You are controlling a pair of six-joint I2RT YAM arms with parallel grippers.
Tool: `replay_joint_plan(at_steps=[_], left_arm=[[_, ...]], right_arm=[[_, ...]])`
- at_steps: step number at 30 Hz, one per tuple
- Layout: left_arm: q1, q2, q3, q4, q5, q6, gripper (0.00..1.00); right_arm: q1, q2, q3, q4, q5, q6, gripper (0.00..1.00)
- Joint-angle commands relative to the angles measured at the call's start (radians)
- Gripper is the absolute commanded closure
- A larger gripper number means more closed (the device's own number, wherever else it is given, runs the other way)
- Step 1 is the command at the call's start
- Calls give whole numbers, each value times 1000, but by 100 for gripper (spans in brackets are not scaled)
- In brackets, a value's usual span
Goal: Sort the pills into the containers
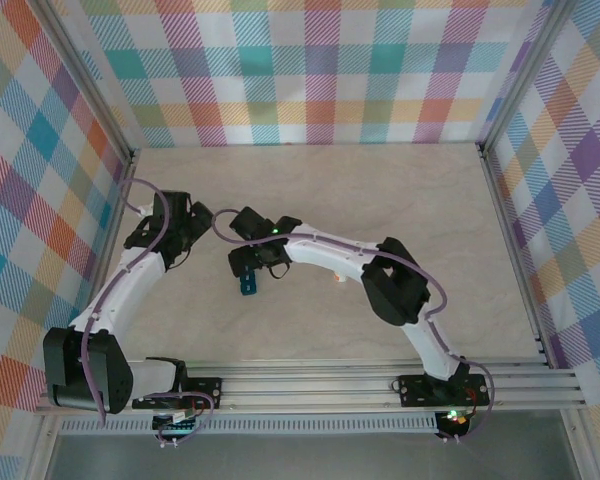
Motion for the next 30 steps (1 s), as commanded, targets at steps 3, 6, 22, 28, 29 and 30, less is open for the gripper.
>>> replay_joint_plan(at_steps=[3, 6, 22, 28, 29, 30], left_arm=[[32, -18, -44, -5, 16, -67, 0], [31, -19, -69, 10, 33, -75, 0], [33, -47, -93, 20, 57, -62, 0], [33, -60, -95, 25, 76, -51, 0], [32, -66, -95, 26, 78, -48, 0], [33, -71, -97, 29, 80, -45, 0]], right_arm=[[13, 84, 130, -98, 40, -20, 1], [13, 126, 175, -109, 42, -26, 1], [15, 235, 303, -163, 115, -54, 1], [1, 211, 269, -177, 137, -52, 1], [-2, 201, 255, -172, 141, -52, 1], [-3, 192, 242, -169, 146, -52, 1]])
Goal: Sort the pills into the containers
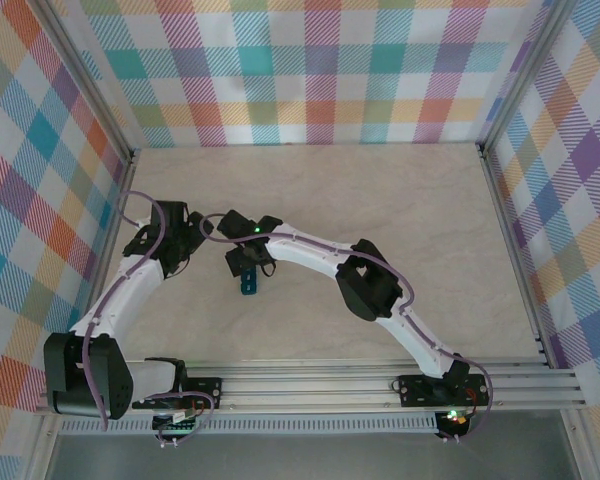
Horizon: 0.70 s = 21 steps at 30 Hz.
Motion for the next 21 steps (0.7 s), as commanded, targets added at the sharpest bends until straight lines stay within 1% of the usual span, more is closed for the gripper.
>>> replay_joint_plan(at_steps=[1, 14, 21], left_arm=[[11, -39, -16, 20, 22, 18, 0], [8, -77, -13, 32, 63, 23, 0], [9, -82, -11, 41, 80, 22, 0]], right_arm=[[-10, -45, -34, -23, 35, -13, 1], [-49, -220, -295, 29, 83, -15, 1], [-59, -282, -380, 31, 89, -11, 1]])
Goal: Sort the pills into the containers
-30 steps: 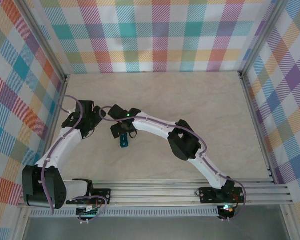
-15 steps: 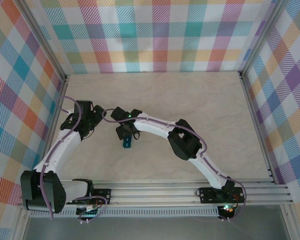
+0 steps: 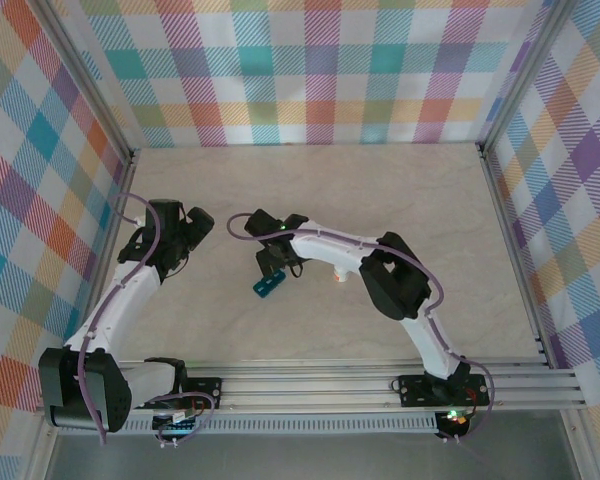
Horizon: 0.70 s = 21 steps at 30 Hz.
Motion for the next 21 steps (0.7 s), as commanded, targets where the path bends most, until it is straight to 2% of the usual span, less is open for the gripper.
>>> replay_joint_plan(at_steps=[1, 10, 21], left_arm=[[9, -23, -9, 17, 21, 16, 0], [9, -20, -12, 28, 46, 22, 0], [8, 8, 13, 23, 81, 49, 0]], right_arm=[[0, -51, -33, 1, 13, -5, 1], [0, -136, -167, 27, -6, 8, 1], [10, -232, -309, 70, -98, 25, 1]])
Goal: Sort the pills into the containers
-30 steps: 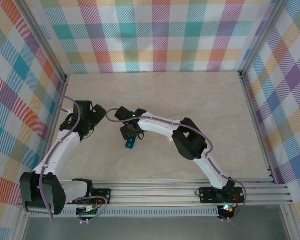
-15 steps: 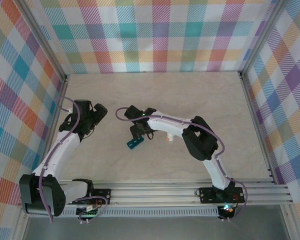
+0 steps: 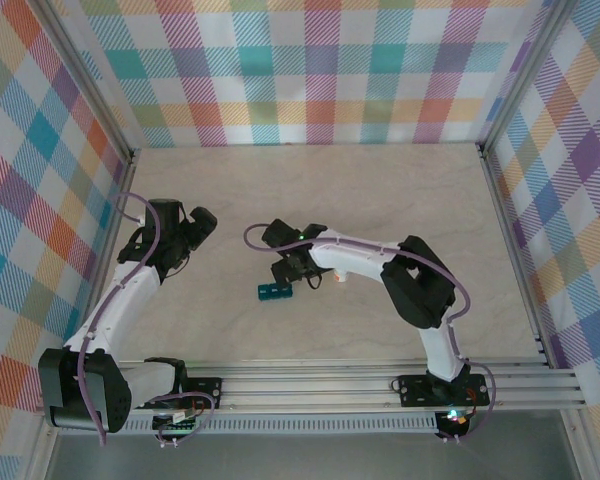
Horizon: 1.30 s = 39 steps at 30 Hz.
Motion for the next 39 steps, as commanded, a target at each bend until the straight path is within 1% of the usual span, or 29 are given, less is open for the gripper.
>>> replay_joint_plan(at_steps=[1, 8, 11, 15, 18, 21, 24, 28, 33, 39], left_arm=[[7, 12, 17, 15, 25, 28, 0], [6, 39, 31, 24, 47, 35, 0], [2, 52, 38, 29, 56, 45, 0], [0, 64, 45, 33, 67, 59, 0], [-1, 70, 49, 37, 78, 66, 0], [0, 84, 63, 20, 72, 73, 0], [0, 104, 83, 2, 67, 80, 0], [-1, 125, 106, -10, 59, 83, 0], [0, 146, 123, -9, 56, 82, 0], [0, 158, 131, -10, 56, 82, 0]], right_arm=[[12, -54, -41, 13, -43, 14, 1], [51, -119, -112, 26, -90, 19, 0], [74, -159, -132, 28, -86, 25, 0], [78, -219, -157, 43, -65, 16, 1], [82, -244, -180, 80, -74, -39, 1], [81, -261, -222, 162, -128, -147, 1], [84, -260, -259, 244, -209, -270, 1], [84, -233, -274, 294, -261, -354, 0], [84, -180, -254, 305, -292, -394, 1], [85, -119, -224, 303, -307, -401, 4]])
